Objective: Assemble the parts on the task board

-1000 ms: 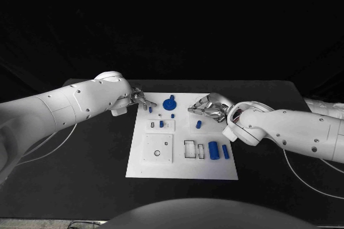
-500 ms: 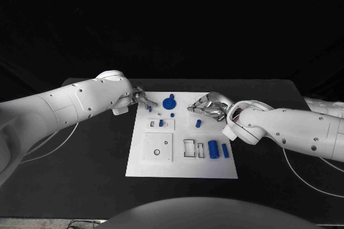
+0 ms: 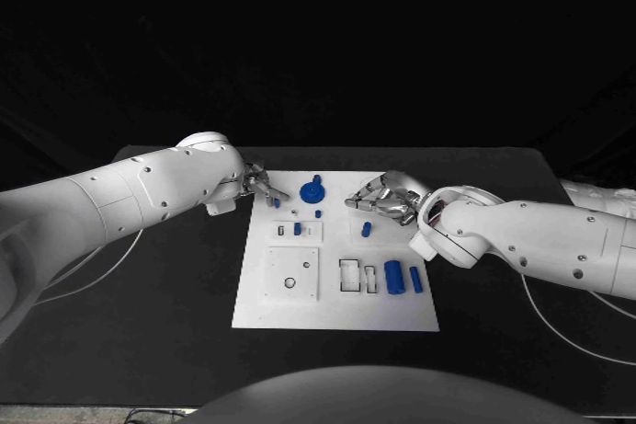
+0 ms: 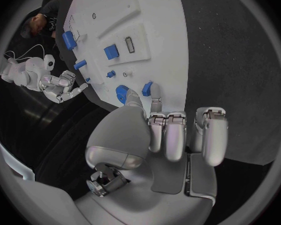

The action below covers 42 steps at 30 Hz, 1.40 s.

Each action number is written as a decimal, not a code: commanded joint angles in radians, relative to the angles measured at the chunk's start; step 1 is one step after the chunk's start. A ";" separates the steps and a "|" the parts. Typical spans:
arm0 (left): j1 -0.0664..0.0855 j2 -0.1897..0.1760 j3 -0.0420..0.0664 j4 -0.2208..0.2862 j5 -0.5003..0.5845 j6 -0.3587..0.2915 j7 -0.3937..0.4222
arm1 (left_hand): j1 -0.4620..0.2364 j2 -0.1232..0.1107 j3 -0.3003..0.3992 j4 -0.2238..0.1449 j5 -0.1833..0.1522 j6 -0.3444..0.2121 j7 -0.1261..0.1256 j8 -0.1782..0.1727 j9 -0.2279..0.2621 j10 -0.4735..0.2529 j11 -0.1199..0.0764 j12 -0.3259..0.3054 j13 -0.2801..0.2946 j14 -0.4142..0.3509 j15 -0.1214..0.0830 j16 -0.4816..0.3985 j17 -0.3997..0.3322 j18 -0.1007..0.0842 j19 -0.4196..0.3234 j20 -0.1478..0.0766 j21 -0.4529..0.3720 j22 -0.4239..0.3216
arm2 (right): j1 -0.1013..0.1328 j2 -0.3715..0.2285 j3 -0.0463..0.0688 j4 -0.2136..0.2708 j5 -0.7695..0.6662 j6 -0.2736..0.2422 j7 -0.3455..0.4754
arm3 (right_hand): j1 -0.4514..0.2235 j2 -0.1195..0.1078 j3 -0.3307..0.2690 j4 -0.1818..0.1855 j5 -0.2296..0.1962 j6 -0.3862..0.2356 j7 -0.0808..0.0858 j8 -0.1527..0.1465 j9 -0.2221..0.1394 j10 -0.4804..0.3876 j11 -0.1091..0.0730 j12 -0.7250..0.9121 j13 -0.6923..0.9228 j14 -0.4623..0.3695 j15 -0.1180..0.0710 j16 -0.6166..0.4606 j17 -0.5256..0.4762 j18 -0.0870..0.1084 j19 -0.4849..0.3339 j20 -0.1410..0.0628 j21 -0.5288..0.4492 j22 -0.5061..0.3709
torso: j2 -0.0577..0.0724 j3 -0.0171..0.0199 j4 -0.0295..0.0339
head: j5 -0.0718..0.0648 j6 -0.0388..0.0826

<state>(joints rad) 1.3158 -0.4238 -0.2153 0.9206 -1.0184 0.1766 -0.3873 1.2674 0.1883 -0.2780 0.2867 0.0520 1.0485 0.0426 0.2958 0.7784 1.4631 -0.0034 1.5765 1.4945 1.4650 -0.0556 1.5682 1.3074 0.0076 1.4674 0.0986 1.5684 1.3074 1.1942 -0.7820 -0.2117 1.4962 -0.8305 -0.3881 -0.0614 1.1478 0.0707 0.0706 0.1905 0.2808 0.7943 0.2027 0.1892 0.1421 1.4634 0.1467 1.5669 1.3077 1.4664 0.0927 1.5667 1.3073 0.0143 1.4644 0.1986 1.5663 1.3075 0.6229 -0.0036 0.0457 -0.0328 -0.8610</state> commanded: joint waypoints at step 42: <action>-0.002 0.016 0.000 -0.010 -0.017 0.019 0.014 | 0.110 0.013 0.038 0.006 0.232 0.016 -0.009 -0.034 -0.007 0.108 -0.019 -0.006 0.076 0.106 -0.009 0.003 0.263 -0.008 0.103 0.019 0.002 0.263 | -0.001 0.000 0.000 0.001 -0.009 0.020 -0.007 | -0.003 0.000 0.002 0.001 0.010 -0.002 0.019 0.007 0.001 0.107 0.007 0.004 0.263 0.104 0.007 0.004 0.263 -0.014 0.106 0.009 0.004 0.263 | 0.001 -0.0002 -0.0004 | 0.001 0.000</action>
<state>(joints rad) 1.3141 -0.4113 -0.2153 0.9106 -1.0308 0.1902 -0.3884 1.3633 0.1868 -0.2465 0.2937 0.2804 1.0577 0.0335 0.2653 0.7721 1.4430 0.0124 1.5774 1.5367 1.4633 -0.0573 1.5682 1.3073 0.0076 1.4643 0.1099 1.5684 1.3074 1.1942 -0.7823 -0.2117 1.4960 -0.8305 -0.3834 -0.0653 1.1478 0.0707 0.0706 0.1905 0.2886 0.7943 0.2027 0.1931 0.1421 1.4634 0.1467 1.5669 1.3074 1.4664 0.0927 1.5667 1.3079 0.0143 1.4680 0.2022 1.5663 1.3081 0.6236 -0.0038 0.0453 -0.0315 -0.8598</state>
